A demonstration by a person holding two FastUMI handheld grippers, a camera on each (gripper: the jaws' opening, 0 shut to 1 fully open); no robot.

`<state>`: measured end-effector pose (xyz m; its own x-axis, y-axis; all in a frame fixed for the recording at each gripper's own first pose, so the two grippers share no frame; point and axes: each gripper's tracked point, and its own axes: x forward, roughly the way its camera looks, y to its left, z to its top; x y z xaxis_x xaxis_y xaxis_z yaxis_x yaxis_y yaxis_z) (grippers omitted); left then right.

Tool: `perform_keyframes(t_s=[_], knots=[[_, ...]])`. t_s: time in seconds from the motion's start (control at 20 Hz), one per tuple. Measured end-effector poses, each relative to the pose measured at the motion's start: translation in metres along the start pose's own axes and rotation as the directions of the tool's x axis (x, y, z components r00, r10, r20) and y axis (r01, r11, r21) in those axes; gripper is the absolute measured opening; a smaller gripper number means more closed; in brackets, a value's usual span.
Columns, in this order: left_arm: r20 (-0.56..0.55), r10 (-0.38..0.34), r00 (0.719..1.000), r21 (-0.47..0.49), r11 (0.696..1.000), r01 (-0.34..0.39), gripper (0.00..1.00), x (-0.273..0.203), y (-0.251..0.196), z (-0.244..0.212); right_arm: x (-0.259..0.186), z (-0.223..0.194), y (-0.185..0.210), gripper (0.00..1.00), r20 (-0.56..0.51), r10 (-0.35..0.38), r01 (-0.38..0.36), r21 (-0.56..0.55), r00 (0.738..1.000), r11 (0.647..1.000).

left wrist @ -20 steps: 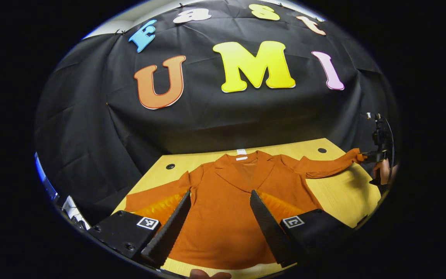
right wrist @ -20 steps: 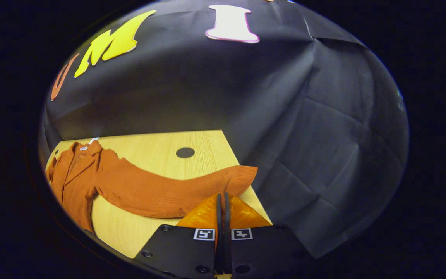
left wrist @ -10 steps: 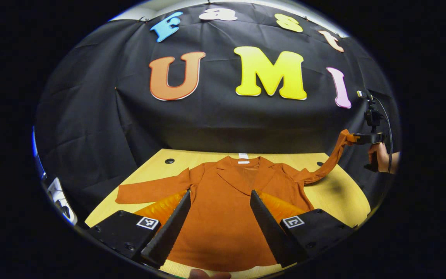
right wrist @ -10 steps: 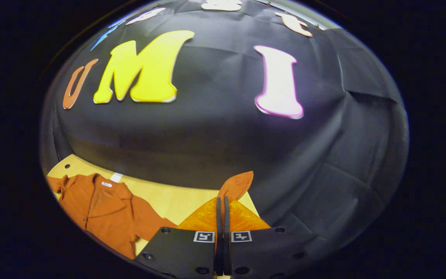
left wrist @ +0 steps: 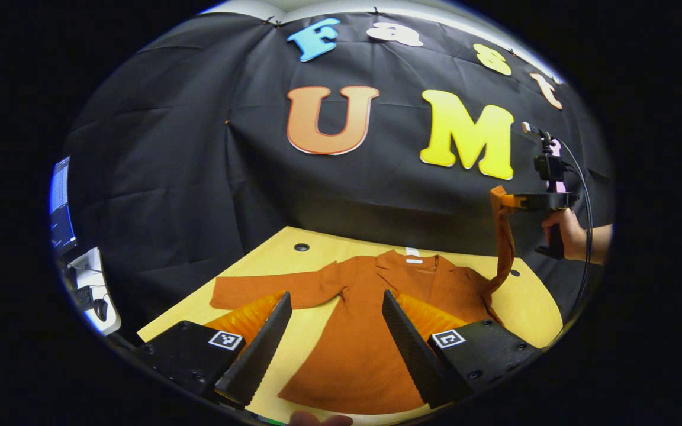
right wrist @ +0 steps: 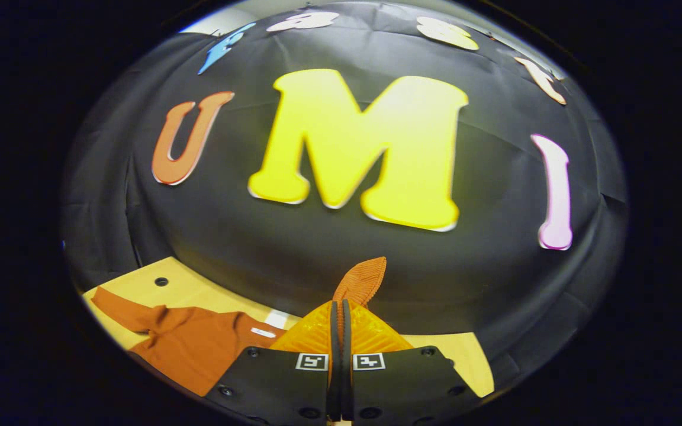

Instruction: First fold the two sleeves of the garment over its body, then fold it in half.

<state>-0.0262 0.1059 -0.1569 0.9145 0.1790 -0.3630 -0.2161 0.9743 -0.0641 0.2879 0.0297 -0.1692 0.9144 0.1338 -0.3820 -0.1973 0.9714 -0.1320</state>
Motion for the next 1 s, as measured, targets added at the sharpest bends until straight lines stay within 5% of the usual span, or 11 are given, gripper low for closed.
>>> perform_keyframes(t_s=[0.4,0.65,1.0], knots=[[-0.010,0.074,0.997,-0.058,0.996,-0.074,0.97,-0.014,0.094,-0.006,0.046,-0.064,0.199,0.00,-0.084,0.103,-0.110,-0.085,0.991,0.990],[-0.052,0.123,0.991,-0.066,0.990,-0.127,0.96,-0.030,0.143,-0.022,0.060,-0.134,0.267,0.02,-0.191,0.115,-0.145,-0.152,0.975,0.978],[-0.105,0.177,0.979,-0.066,0.981,-0.184,0.97,-0.037,0.182,-0.049,0.068,-0.182,0.321,0.06,-0.279,0.173,-0.201,-0.075,0.945,0.977]])
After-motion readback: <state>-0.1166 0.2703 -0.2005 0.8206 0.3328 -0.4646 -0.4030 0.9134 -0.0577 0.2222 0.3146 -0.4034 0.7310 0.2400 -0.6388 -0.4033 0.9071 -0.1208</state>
